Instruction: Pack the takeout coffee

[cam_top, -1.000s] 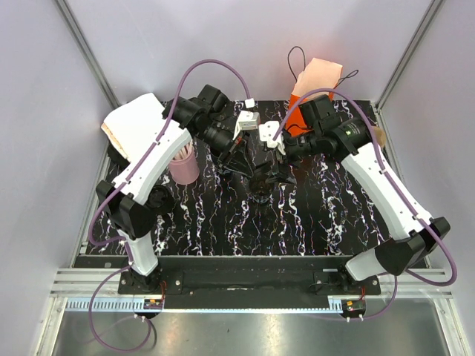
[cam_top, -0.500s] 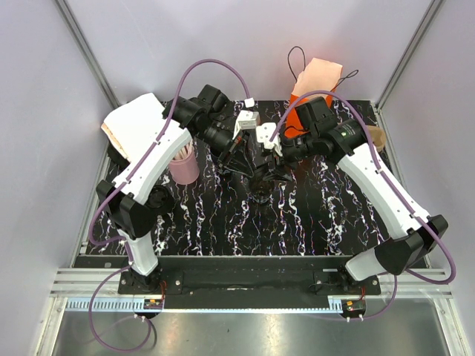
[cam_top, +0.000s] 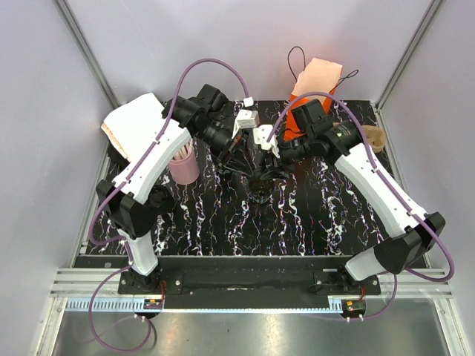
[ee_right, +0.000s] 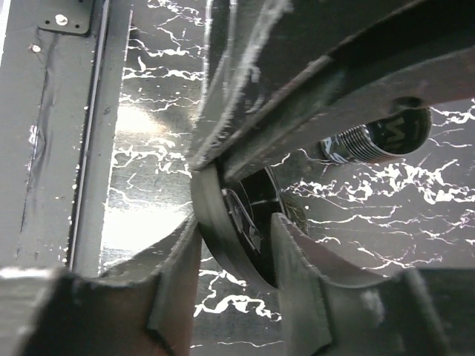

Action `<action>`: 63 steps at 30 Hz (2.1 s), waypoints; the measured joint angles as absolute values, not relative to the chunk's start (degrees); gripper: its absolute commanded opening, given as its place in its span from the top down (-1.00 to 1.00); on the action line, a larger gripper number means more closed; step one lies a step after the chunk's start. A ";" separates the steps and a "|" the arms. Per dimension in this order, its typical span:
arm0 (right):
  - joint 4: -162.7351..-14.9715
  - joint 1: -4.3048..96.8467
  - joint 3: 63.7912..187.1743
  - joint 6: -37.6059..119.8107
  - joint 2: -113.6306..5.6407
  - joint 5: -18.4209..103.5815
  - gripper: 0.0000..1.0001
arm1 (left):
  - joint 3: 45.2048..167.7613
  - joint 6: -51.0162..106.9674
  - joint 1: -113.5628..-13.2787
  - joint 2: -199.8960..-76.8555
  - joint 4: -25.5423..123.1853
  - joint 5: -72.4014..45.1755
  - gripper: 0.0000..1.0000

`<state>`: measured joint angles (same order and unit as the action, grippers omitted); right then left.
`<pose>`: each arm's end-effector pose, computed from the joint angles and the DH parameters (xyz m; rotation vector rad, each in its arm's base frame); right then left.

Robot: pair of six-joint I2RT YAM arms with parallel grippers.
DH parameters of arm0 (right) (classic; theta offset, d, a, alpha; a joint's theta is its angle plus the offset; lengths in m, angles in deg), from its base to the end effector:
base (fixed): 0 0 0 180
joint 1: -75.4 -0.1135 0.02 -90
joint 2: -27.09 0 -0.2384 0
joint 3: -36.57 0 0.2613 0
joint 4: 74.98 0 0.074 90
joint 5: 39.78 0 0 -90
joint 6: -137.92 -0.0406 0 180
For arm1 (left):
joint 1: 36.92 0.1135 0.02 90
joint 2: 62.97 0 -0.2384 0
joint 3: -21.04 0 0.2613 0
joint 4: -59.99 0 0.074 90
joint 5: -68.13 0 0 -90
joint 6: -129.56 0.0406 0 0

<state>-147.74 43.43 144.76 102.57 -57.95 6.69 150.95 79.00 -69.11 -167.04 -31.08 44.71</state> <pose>0.2454 0.1861 0.3750 -1.7623 1.3935 0.7094 0.2771 -0.2185 0.3768 1.5914 1.6468 -1.4539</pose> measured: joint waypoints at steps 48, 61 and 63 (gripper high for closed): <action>-106.52 55.61 127.32 41.26 -55.37 -22.20 0.88 | 143.94 68.75 -65.37 -159.65 -18.84 45.19 -0.98; -98.80 56.00 125.33 35.16 -55.37 -24.50 0.88 | 142.58 65.34 -66.66 -160.24 -15.15 45.89 -0.17; -98.72 56.02 125.16 35.16 -55.37 -24.69 0.88 | 142.58 64.96 -66.64 -160.68 -14.82 45.92 -0.08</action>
<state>-98.72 56.02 125.16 35.16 -55.37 -24.69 142.58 64.96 -66.64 -160.68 -14.82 45.92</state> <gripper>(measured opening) 0.294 0.605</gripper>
